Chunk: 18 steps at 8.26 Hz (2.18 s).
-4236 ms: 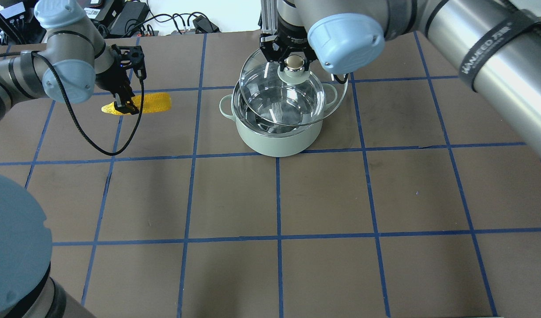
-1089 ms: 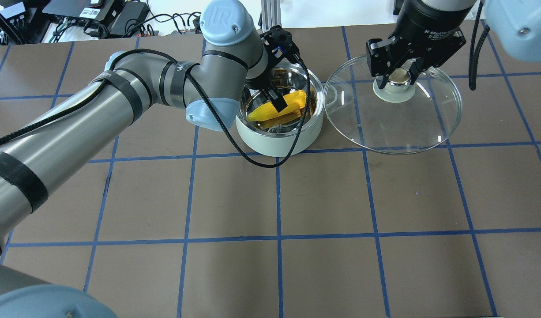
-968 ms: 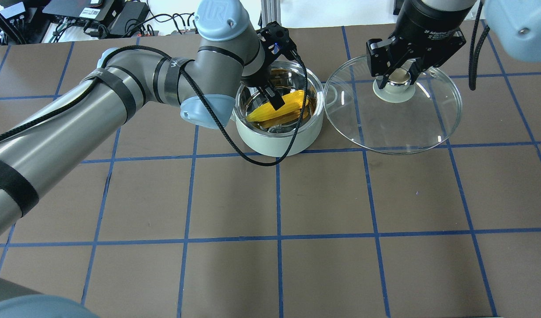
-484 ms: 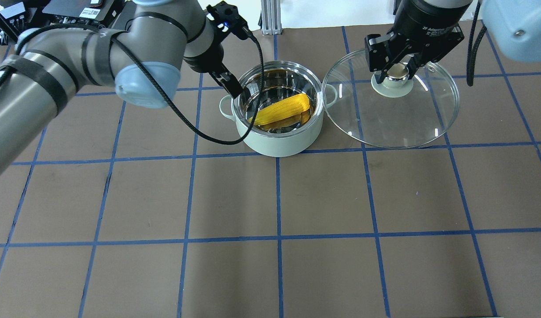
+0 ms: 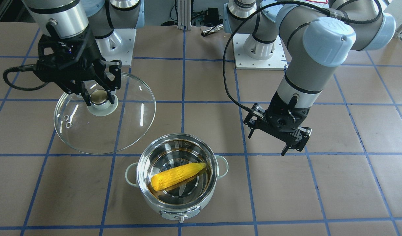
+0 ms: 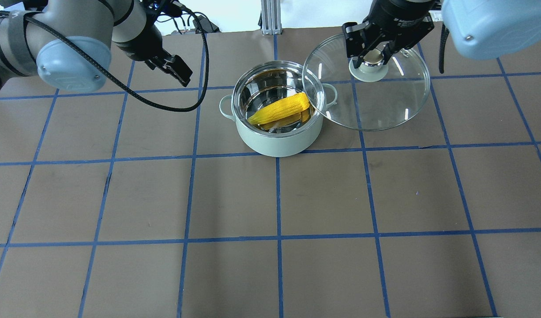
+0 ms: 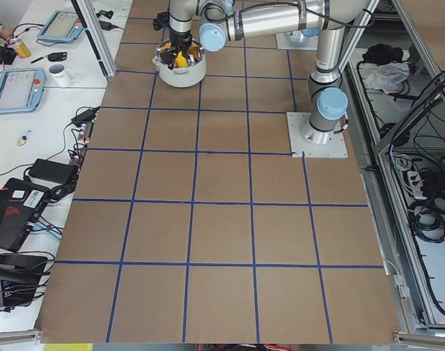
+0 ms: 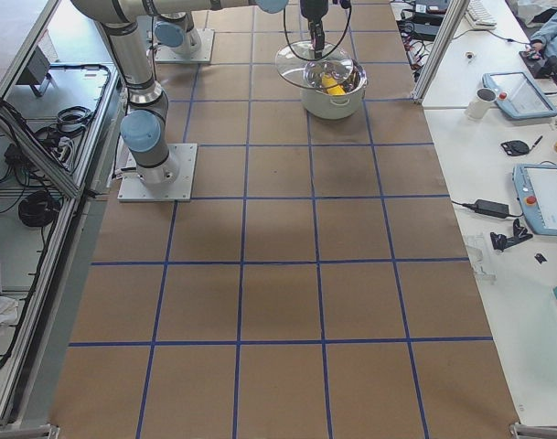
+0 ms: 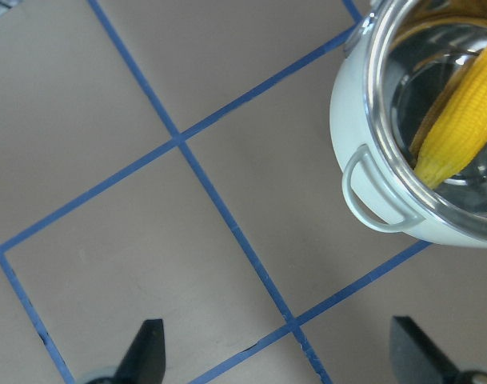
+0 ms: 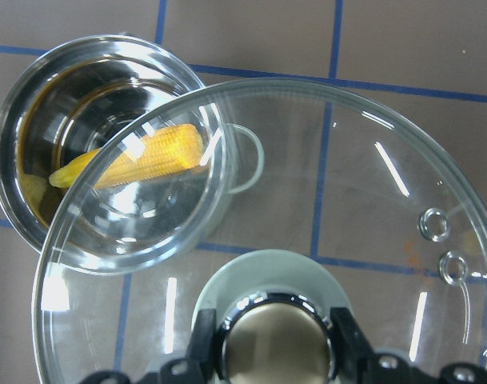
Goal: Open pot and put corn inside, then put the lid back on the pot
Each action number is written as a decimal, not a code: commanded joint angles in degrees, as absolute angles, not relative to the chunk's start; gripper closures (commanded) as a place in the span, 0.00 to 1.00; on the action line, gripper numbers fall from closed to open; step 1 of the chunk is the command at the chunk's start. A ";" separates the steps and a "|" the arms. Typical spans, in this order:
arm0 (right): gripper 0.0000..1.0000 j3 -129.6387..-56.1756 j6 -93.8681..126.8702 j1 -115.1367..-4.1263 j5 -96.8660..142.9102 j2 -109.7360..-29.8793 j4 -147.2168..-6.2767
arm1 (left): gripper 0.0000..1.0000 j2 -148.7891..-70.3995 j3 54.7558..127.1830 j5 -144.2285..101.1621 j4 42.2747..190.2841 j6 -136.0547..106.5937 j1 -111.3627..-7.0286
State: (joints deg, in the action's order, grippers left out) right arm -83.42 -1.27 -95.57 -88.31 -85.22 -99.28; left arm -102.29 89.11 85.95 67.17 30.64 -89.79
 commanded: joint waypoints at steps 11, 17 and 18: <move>0.77 -77.61 17.14 -109.25 -88.95 -62.58 -118.82 | 0.00 -93.96 90.09 91.50 81.74 -1.58 -89.56; 0.77 -77.61 16.35 -109.25 -90.00 -62.23 -118.83 | 0.00 -93.96 90.26 91.49 81.30 -1.58 -89.56; 0.77 -77.69 15.91 -109.25 -90.26 -62.14 -118.83 | 0.00 -93.96 90.26 91.49 81.30 -1.58 -89.56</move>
